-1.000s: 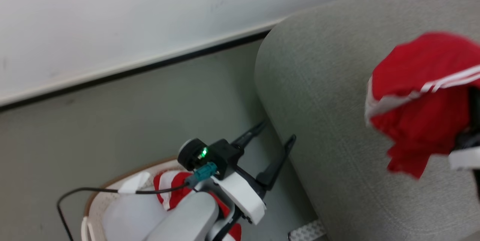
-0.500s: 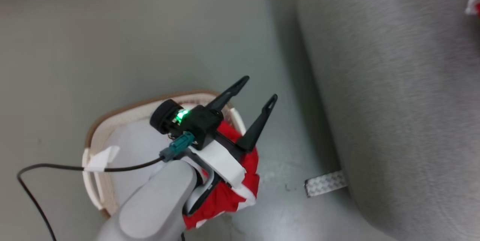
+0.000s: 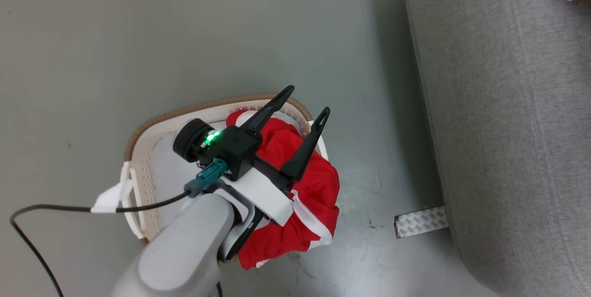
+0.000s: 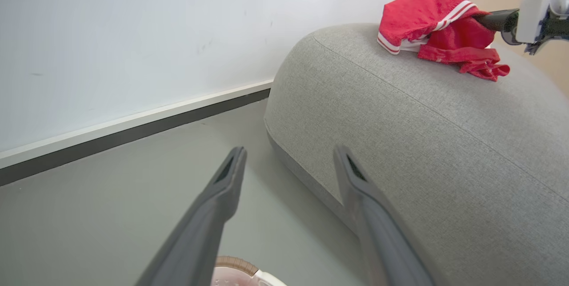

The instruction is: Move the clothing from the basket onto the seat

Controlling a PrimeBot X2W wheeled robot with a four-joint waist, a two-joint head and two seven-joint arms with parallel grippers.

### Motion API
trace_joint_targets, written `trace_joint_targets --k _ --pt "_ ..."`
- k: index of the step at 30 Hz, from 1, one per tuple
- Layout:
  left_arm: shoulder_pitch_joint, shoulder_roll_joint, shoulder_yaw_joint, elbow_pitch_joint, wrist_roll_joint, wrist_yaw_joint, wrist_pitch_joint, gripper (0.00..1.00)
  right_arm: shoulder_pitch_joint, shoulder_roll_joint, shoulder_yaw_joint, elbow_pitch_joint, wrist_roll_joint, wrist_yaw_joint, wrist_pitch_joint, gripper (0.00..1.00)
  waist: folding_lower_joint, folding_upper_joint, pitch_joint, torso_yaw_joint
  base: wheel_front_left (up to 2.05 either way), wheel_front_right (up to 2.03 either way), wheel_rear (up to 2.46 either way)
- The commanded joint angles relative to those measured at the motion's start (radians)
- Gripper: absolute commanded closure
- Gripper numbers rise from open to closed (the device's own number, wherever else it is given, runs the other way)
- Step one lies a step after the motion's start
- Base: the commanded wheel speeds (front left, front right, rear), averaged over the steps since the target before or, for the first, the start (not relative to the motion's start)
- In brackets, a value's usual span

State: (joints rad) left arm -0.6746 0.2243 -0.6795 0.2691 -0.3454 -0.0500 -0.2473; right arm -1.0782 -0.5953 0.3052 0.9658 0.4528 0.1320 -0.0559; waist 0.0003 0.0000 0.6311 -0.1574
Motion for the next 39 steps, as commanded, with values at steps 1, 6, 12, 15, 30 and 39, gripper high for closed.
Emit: trace_joint_targets --k 1,6,12,15,30,39 --pt "0.009 0.007 0.005 0.006 -0.019 0.004 -0.005 0.0 -0.004 -0.001 0.016 0.014 0.016 -0.003 -0.013 0.58 -0.0003 0.0 -0.017 -0.007 0.0 0.0 0.0" --pt "0.03 0.003 0.007 0.027 -0.024 0.005 -0.009 0.0 0.027 -0.004 0.088 0.04 0.046 -0.003 -0.045 0.0 -0.0003 0.0 -0.084 -0.017 0.0 0.0 0.0" --pt "0.071 -0.008 0.033 0.073 -0.052 0.016 -0.016 0.0 0.087 -0.031 0.196 0.013 0.107 -0.003 -0.082 0.0 -0.0003 0.0 -0.223 -0.008 0.0 0.0 0.0" --pt "0.091 -0.011 0.046 0.089 -0.065 0.019 -0.017 0.0 0.108 -0.046 0.231 -0.012 0.134 -0.003 -0.098 0.0 -0.0003 0.0 -0.281 0.001 0.0 0.0 0.0" --pt "0.295 -0.04 0.23 0.063 -0.074 0.076 -0.017 0.0 0.382 -0.085 0.284 -0.35 0.259 -0.003 -0.207 0.0 -0.0003 0.0 -0.631 0.128 0.0 0.0 0.0" --pt "0.417 -0.059 0.389 0.022 -0.022 0.085 -0.017 0.0 0.737 0.07 -0.041 -0.667 0.111 -0.002 -0.209 0.0 -0.0003 0.0 -0.657 0.178 0.0 0.0 0.0"
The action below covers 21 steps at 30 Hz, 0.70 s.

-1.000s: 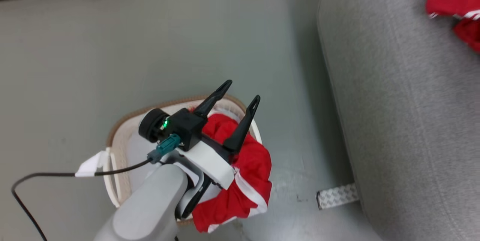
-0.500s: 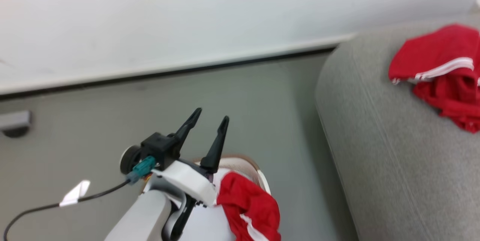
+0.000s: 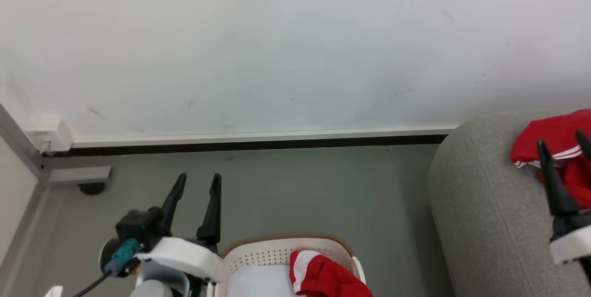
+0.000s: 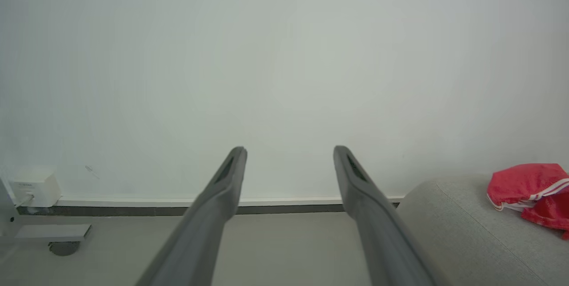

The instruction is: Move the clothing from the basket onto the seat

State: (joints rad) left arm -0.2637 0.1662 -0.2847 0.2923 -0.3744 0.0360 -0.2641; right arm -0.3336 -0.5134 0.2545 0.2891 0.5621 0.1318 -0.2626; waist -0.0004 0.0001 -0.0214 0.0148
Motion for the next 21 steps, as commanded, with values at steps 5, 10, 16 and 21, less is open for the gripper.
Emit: trace_joint_targets --k 5,10,16,21 --pt "0.061 -0.024 0.062 -0.024 0.069 -0.012 0.0 0.0 0.199 0.145 -0.137 -0.133 -0.122 -0.002 -0.001 0.0 0.0004 -0.0001 -0.009 0.023 0.0 0.0 0.0" --pt "0.12 -0.064 0.136 -0.053 0.117 -0.026 0.0 0.0 0.344 0.287 -0.217 -0.223 -0.205 -0.002 -0.001 0.0 0.0004 -0.0001 -0.008 0.019 0.0 0.0 0.0" --pt "0.165 -0.096 0.195 -0.035 0.15 -0.064 0.0 0.0 0.388 0.346 -0.221 -0.218 -0.238 -0.002 -0.001 0.0 0.0004 -0.0001 -0.002 -0.002 0.0 0.0 0.0" --pt "0.165 -0.109 0.214 -0.029 0.165 -0.083 -0.001 0.0 0.375 0.353 -0.22 -0.207 -0.242 -0.002 -0.001 0.0 0.0004 -0.0001 0.002 -0.003 0.0 0.0 0.0"
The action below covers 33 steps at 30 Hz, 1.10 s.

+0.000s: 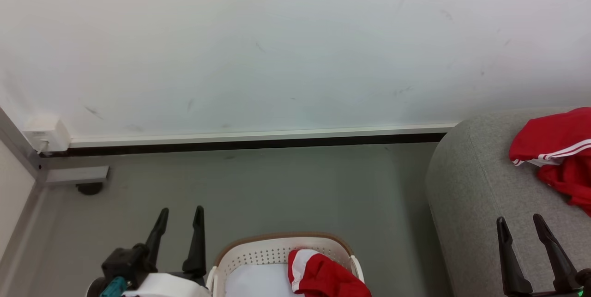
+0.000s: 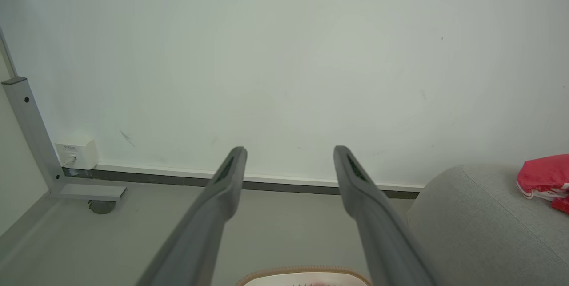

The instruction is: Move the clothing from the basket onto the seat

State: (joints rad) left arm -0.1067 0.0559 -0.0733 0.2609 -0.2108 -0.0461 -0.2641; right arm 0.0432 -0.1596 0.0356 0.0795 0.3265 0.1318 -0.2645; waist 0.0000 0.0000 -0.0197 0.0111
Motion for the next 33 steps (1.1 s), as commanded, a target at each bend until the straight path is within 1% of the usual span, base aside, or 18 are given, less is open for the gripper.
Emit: trace_joint_targets --k 1,9,24,28,33 --pt "0.006 0.001 0.005 0.004 0.007 -0.004 -0.001 0.0 -0.005 -0.001 0.0 0.004 -0.007 -0.002 0.001 0.0 0.0 0.0 0.001 0.0 0.0 0.0 0.0" --pt "-0.002 -0.004 0.014 0.01 0.021 -0.015 -0.001 0.0 -0.017 -0.008 0.004 0.008 -0.009 -0.002 0.001 0.0 0.0 0.0 0.002 0.003 0.0 0.0 0.0" --pt "-0.006 -0.004 -0.003 0.014 0.0 -0.006 -0.001 0.0 -0.024 -0.004 0.013 0.016 0.002 -0.002 0.0 0.0 0.0 0.0 0.008 -0.01 0.0 0.0 0.0" --pt "-0.007 -0.004 -0.01 0.024 0.002 -0.01 -0.001 0.0 -0.029 -0.008 0.017 0.02 0.006 -0.002 0.0 0.0 0.0 0.0 0.015 -0.023 0.0 0.0 0.0" --pt "-0.02 -0.004 -0.025 0.056 0.003 -0.014 -0.001 0.0 -0.04 -0.018 0.017 0.033 0.007 -0.002 0.0 0.0 0.0 0.0 0.035 -0.056 0.0 0.0 0.0"
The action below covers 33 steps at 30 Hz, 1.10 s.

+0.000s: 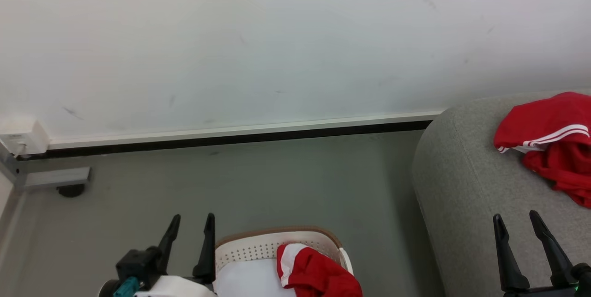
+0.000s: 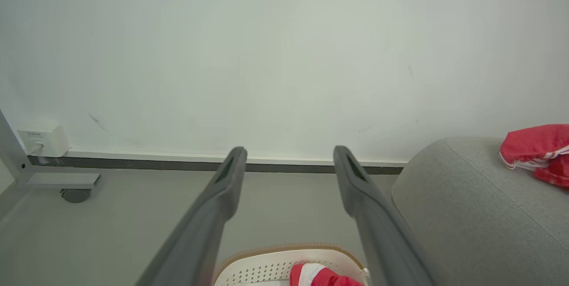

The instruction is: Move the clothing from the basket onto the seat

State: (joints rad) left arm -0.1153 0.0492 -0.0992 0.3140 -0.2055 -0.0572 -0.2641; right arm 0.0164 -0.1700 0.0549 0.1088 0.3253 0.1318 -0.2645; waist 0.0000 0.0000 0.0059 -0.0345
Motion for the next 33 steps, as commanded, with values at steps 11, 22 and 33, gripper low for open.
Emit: trace_joint_targets --k 11,22,33 --pt "-0.126 0.007 -0.012 0.097 0.052 -0.028 -0.001 0.0 -0.096 0.003 -0.014 -0.022 0.003 -0.002 0.001 0.0 0.0 0.0 0.178 -0.12 0.0 0.0 0.0" --pt "-0.305 0.055 -0.076 0.354 0.093 -0.064 -0.001 0.0 -0.179 0.044 -0.079 -0.077 -0.01 -0.002 0.001 0.0 0.0 0.0 0.348 -0.217 0.0 0.0 0.0" --pt "-0.506 0.105 -0.206 0.717 0.085 -0.073 0.011 0.0 -0.258 0.088 -0.107 -0.127 -0.01 -0.002 0.0 0.0 0.0 0.0 0.515 -0.305 0.0 0.0 0.0"
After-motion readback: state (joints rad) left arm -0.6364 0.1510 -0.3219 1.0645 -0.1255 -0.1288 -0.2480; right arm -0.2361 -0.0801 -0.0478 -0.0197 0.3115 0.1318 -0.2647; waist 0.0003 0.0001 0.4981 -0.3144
